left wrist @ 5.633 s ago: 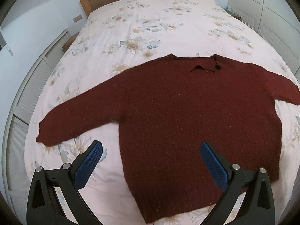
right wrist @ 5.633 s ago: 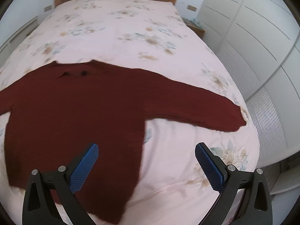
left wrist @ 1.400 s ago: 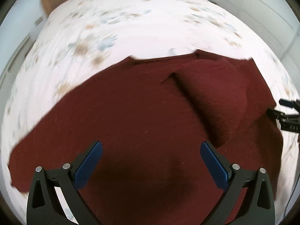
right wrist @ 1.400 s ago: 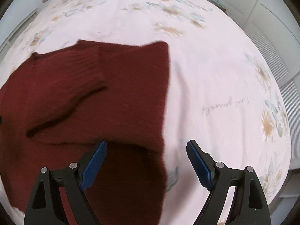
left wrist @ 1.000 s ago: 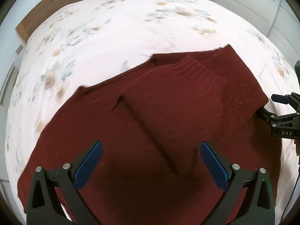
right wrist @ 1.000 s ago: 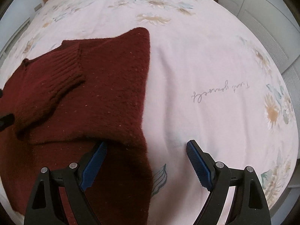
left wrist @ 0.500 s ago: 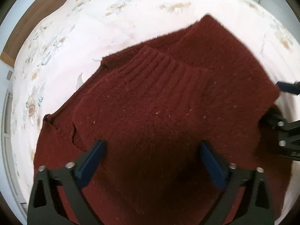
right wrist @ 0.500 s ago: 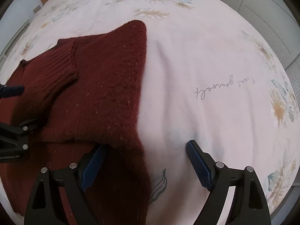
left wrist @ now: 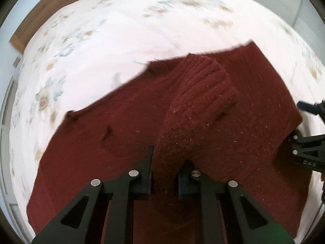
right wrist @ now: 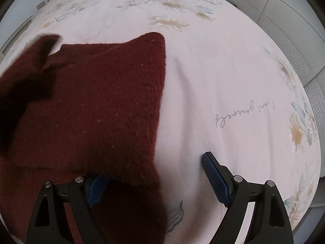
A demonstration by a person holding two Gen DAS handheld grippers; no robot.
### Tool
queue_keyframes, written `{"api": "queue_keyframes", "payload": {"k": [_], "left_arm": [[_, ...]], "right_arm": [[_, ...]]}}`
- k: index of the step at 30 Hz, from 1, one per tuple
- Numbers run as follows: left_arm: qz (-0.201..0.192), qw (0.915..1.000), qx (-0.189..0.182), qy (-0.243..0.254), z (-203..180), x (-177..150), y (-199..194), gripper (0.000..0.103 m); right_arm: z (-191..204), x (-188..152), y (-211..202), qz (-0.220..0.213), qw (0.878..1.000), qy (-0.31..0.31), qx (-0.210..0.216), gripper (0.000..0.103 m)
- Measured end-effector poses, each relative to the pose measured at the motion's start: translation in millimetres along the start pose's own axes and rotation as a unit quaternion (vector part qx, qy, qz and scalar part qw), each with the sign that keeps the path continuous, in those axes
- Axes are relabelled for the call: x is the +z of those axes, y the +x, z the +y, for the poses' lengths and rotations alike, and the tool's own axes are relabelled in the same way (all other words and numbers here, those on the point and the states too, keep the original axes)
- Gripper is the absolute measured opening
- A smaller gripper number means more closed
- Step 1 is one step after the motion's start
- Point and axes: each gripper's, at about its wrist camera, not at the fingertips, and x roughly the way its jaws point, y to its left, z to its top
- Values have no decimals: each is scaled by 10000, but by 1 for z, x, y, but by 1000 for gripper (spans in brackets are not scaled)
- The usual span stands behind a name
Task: Fold small clothes
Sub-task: 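Lift the sleeve with the left gripper and lay it across the body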
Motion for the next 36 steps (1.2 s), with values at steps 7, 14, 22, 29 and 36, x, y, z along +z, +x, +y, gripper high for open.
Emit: {"api": "queue_keyframes", "payload": {"k": [7, 14, 22, 29, 36], "left_arm": [[-308, 9967, -74, -747, 66, -20, -23, 15], [-399, 9892, -8, -1413, 113, -57, -37, 15], [347, 9748, -363, -2174, 123, -104, -6, 33], [653, 9608, -487, -2650, 157, -128, -22, 60], [414, 9537, -454, -2946, 195, -133, -47, 102]], "right_arm": [[13, 3, -1, -35, 9994, 172, 314, 24], [24, -1, 2, 61, 9994, 59, 325, 22], [22, 18, 12, 186, 9989, 61, 422, 23], [21, 13, 9, 185, 9996, 24, 197, 55], [10, 2, -2, 172, 9997, -59, 150, 70]]}}
